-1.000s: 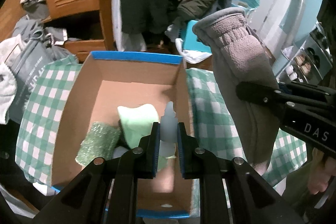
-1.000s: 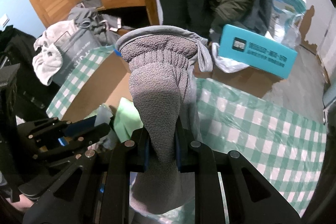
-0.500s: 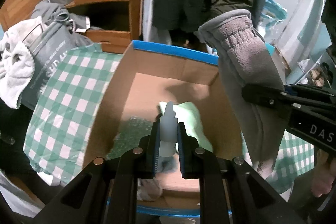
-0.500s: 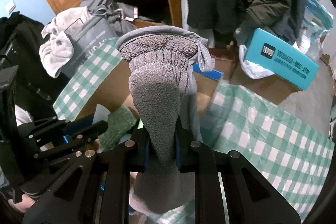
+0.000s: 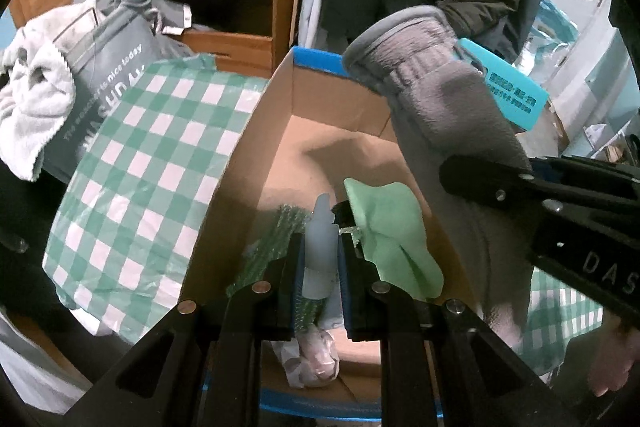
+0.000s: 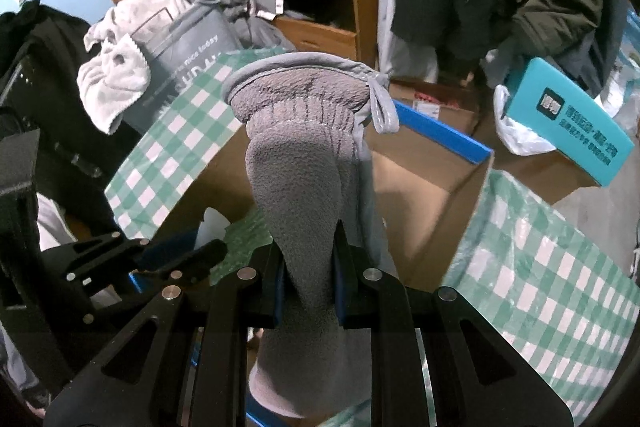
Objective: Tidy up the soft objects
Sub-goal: 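Open the right gripper to drop the mitten while the left gripper releases the bottle into the box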
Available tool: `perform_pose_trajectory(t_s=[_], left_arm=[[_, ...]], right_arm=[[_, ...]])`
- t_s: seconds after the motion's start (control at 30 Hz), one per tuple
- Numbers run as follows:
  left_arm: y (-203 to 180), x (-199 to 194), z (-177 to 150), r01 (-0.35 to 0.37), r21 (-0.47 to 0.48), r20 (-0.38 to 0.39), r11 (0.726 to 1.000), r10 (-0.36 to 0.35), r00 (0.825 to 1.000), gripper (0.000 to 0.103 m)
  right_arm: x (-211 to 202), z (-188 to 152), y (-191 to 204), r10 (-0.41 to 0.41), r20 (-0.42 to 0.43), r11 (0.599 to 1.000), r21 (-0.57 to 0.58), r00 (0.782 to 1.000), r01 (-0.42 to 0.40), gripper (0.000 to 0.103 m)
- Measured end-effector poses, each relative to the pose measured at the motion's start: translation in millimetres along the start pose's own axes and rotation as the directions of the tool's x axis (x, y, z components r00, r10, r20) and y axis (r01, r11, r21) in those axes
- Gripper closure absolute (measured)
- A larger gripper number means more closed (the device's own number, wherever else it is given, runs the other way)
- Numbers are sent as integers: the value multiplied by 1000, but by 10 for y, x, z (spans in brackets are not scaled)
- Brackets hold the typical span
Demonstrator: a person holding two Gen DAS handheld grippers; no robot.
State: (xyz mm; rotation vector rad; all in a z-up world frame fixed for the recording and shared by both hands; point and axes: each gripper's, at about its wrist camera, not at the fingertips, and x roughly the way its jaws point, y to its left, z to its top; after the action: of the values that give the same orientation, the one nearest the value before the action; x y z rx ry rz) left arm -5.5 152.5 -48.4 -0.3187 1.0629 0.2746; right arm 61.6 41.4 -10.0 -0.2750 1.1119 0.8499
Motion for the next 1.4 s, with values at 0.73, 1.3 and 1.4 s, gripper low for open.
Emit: perform_pose_trajectory(t_s=[0.73,1.3,1.4], left_arm=[[-127,-358,20,-20,19,48,1000,20,999,50],[-618,-786,-20,17,117,125,993,-32,992,24],[-716,-837,-20,20,134,131,991,-38,991,23]], right_arm=[[-364,-41,-211,-21,86,996,84,996,13,34],[-1170,-410,-466,-95,227,990,127,969,68,30],[-1255,-508,-534,-111,235,987,137,966,80,30]])
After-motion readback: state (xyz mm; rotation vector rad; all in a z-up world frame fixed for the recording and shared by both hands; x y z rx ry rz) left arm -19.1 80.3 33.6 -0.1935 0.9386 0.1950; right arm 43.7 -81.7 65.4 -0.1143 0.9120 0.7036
